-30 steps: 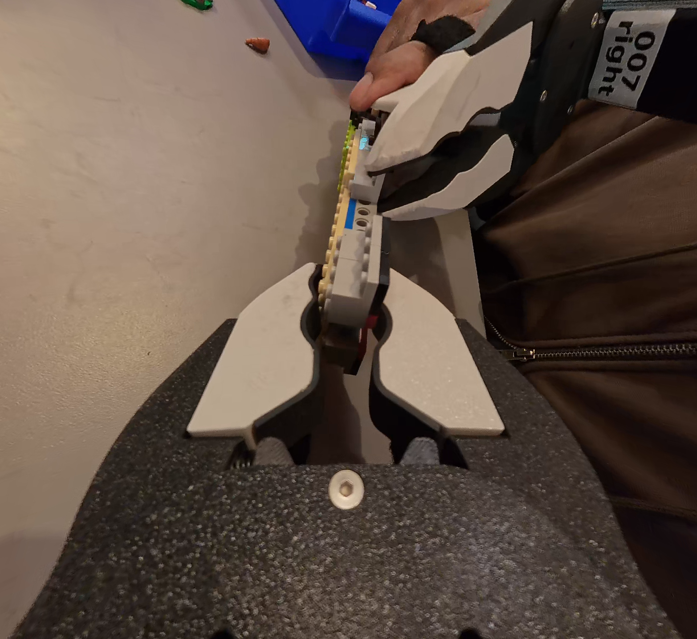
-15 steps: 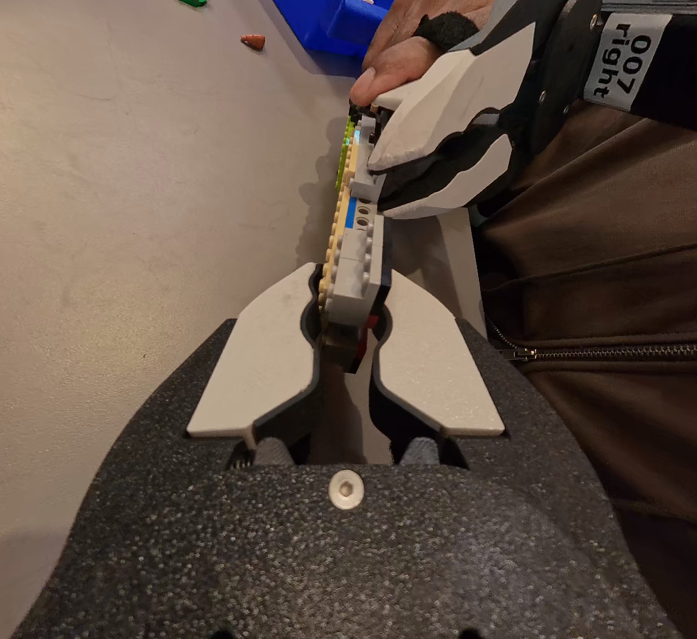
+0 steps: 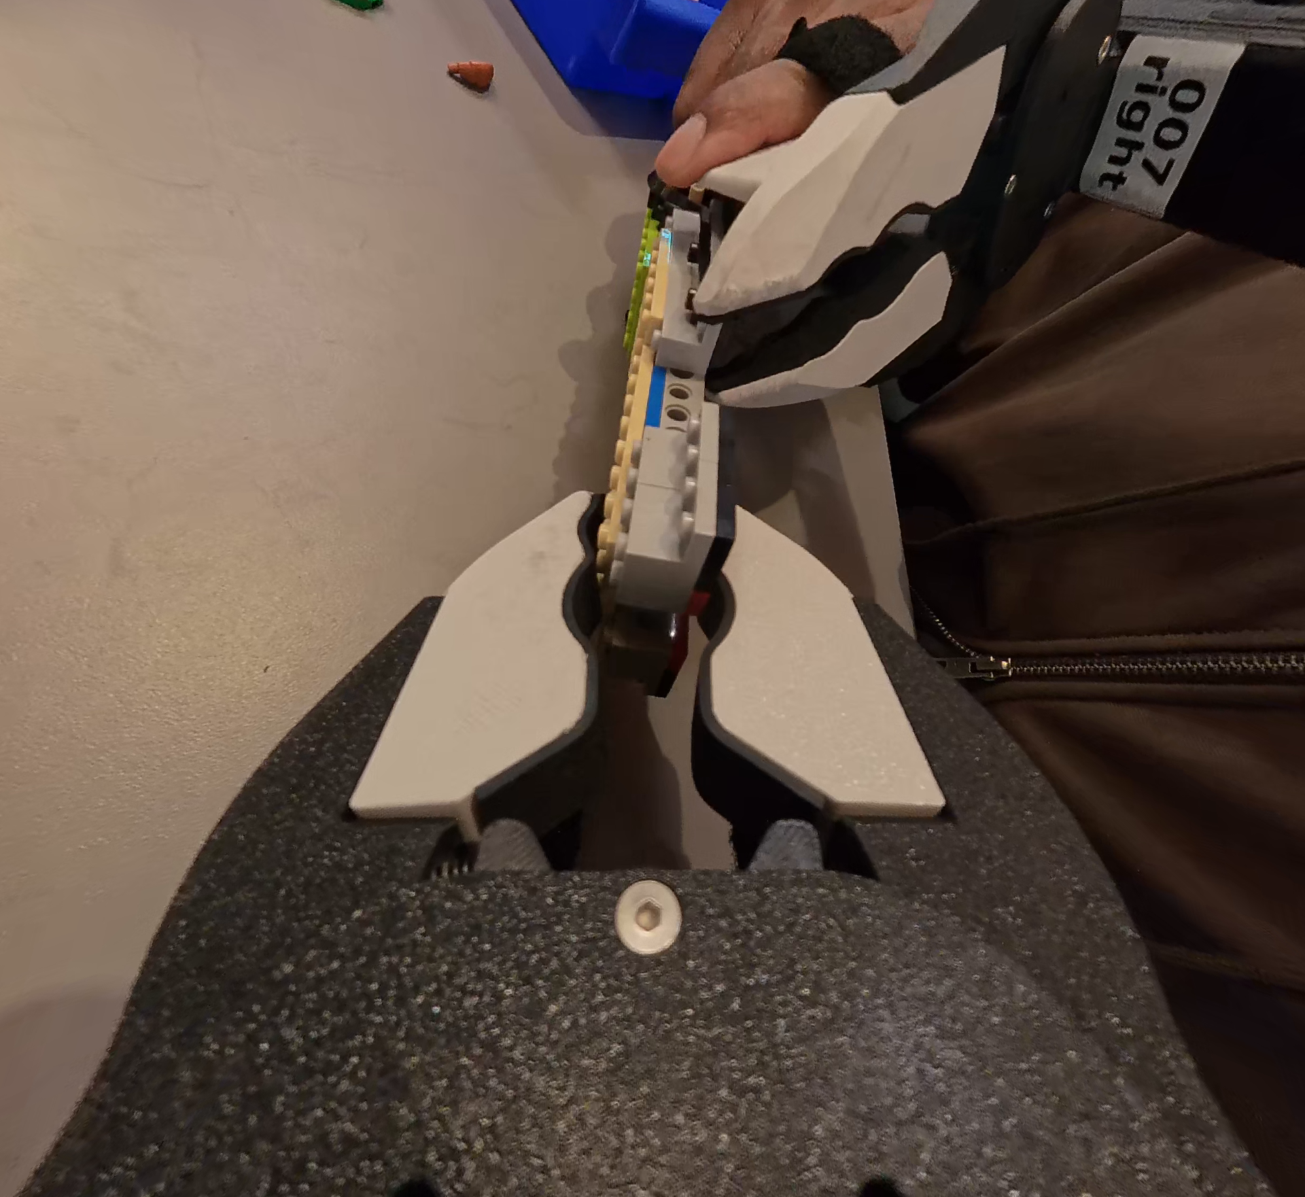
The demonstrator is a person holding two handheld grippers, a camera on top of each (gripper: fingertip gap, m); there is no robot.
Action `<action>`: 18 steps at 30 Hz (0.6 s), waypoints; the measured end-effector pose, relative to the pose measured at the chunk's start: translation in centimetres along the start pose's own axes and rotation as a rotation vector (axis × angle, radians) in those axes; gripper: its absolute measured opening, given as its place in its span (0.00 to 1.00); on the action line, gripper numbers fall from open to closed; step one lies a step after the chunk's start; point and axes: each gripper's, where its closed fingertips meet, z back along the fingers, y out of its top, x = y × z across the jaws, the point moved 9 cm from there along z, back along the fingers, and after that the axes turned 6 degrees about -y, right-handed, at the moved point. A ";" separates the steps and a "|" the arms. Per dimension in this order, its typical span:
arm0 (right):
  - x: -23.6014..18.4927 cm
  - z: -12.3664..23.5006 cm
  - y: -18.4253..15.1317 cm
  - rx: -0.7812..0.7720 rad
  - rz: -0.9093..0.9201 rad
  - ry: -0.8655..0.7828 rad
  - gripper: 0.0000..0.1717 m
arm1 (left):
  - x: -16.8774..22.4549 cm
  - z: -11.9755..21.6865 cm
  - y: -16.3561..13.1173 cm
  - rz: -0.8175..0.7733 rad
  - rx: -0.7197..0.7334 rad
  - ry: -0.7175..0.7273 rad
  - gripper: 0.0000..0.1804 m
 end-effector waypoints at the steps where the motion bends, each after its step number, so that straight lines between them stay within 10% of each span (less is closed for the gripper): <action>1: -0.1 0.0 0.0 0.001 0.008 -0.008 0.05 | 0.0 0.0 0.0 0.002 -0.001 0.001 0.14; 5: 0.6 1.8 1.2 0.171 -0.009 -0.081 0.00 | -1.2 1.0 0.0 0.117 0.067 0.016 0.12; 18: 1.0 3.0 -4.3 -0.068 -0.123 -0.227 0.03 | -1.2 1.2 0.0 0.119 0.077 -0.001 0.12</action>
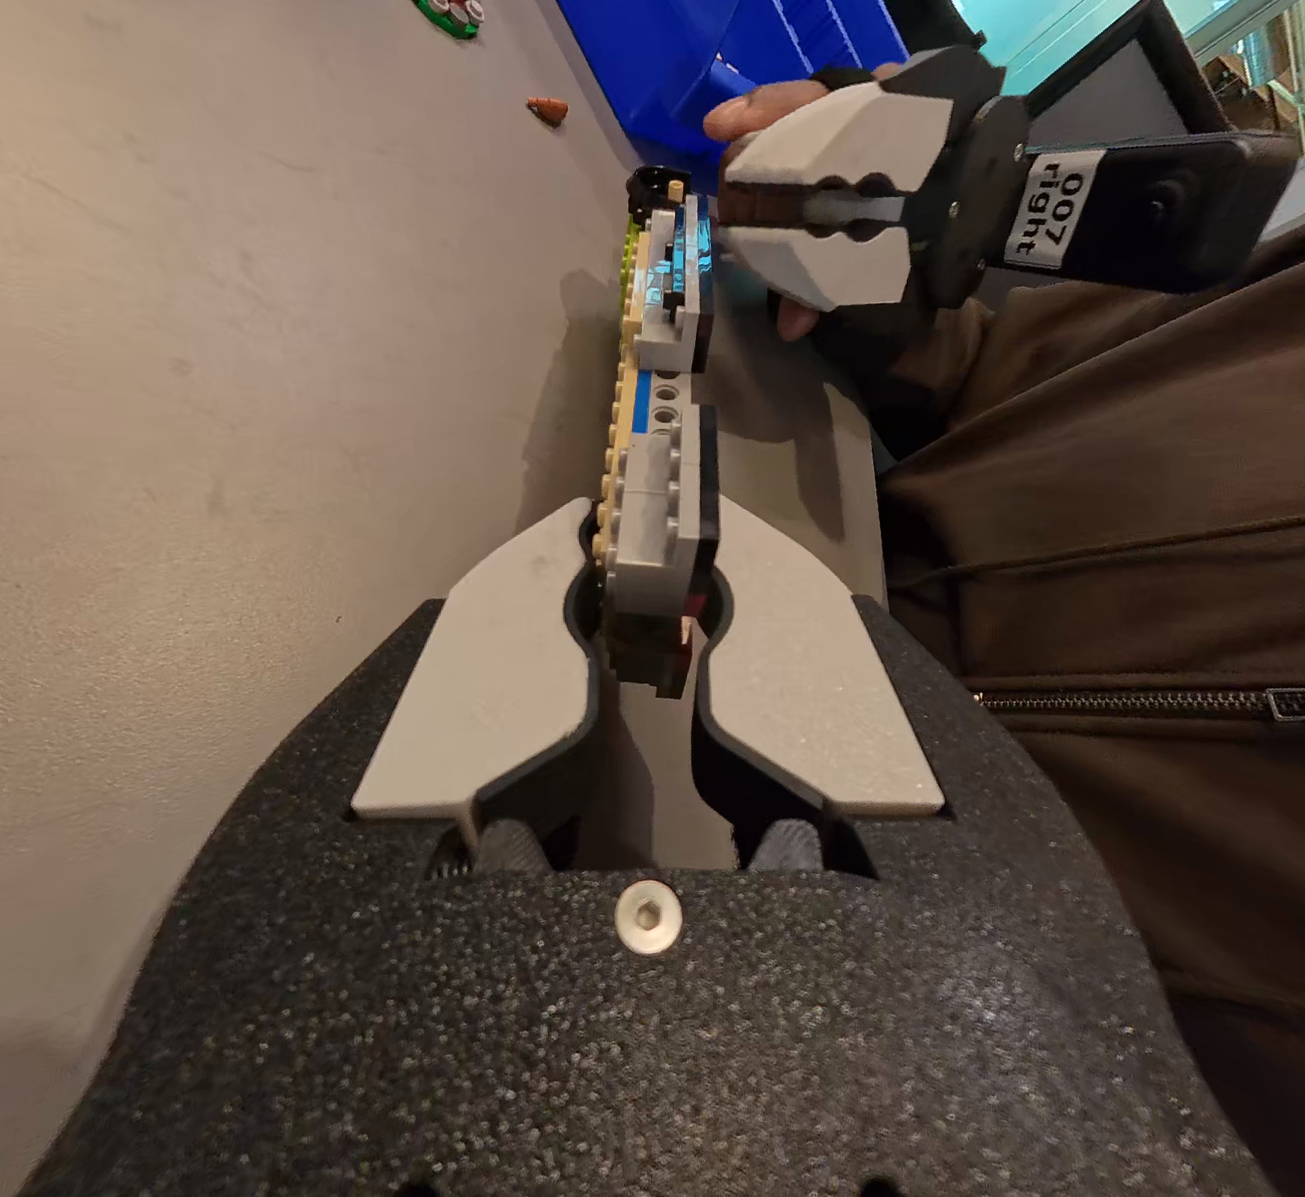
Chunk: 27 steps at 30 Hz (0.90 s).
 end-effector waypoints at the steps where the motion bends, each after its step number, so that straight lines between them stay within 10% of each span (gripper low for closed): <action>1: 0.0 0.1 -0.4 -0.022 -0.007 0.002 0.06 | 0.0 0.1 0.0 0.000 0.005 -0.002 0.12; 27: -0.8 0.5 -0.9 -0.098 0.186 0.075 0.23 | 0.1 0.6 0.1 -0.028 0.015 0.011 0.12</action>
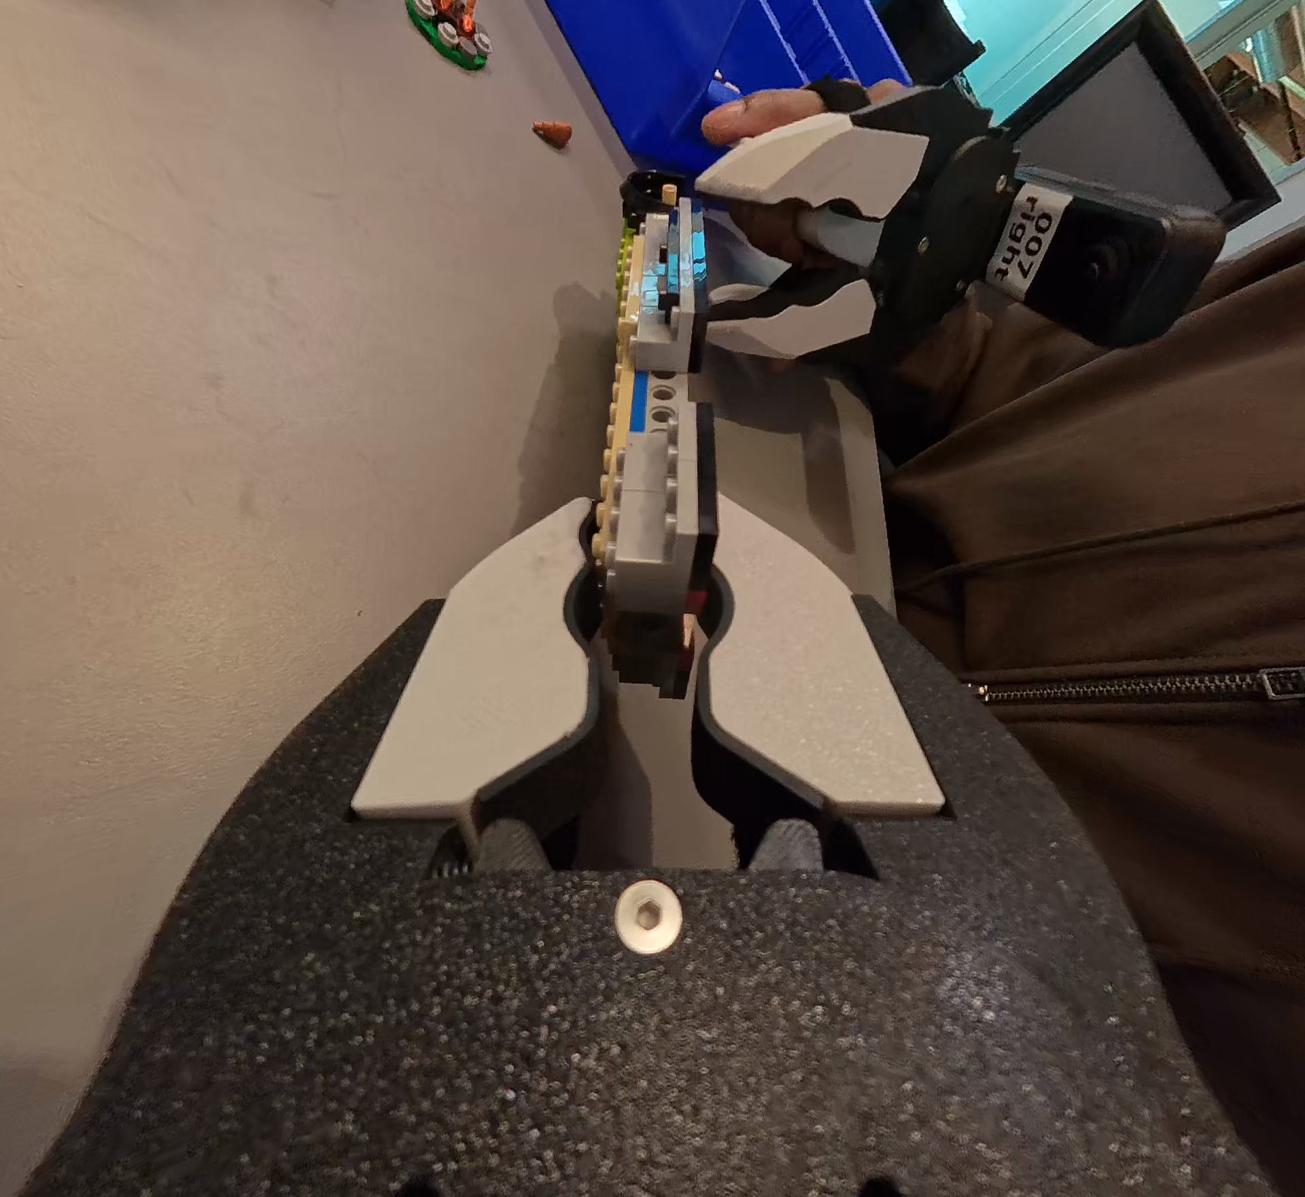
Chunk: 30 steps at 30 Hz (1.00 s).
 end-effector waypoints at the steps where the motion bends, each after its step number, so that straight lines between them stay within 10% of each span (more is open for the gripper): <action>1: 0.2 0.2 -0.2 0.005 -0.018 -0.003 0.23 | 0.0 0.1 0.0 -0.002 -0.002 0.003 0.12; 30: 2.0 1.3 -0.8 0.173 -0.508 0.159 0.26 | 1.7 2.0 0.5 -0.604 -0.062 0.048 0.12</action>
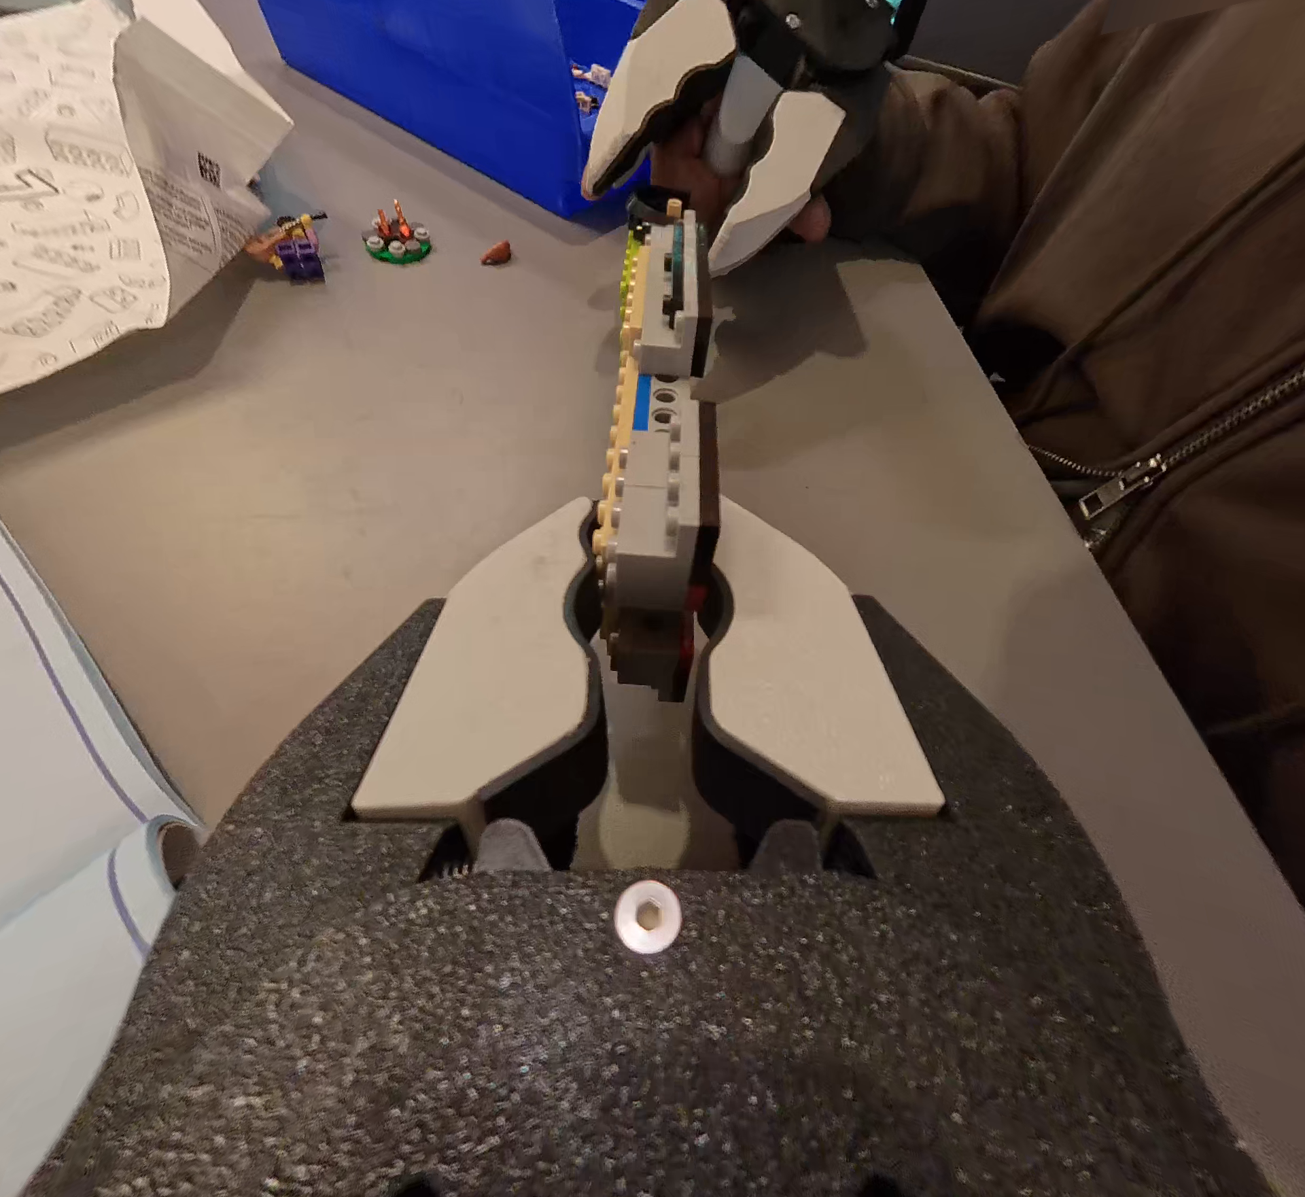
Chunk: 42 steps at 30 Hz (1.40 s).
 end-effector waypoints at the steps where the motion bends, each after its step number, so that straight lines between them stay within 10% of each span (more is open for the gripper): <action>1: 0.1 0.1 0.0 0.007 -0.013 0.012 0.26 | 0.1 0.1 0.0 -0.026 0.001 0.004 0.12; 28: -0.1 0.5 0.7 0.060 -0.219 0.245 0.13 | 1.5 0.2 -0.2 -0.426 0.022 0.111 0.05; 42: -1.2 -0.1 0.7 -0.003 -0.132 0.255 0.18 | 1.2 0.2 -0.1 -0.391 0.018 0.108 0.05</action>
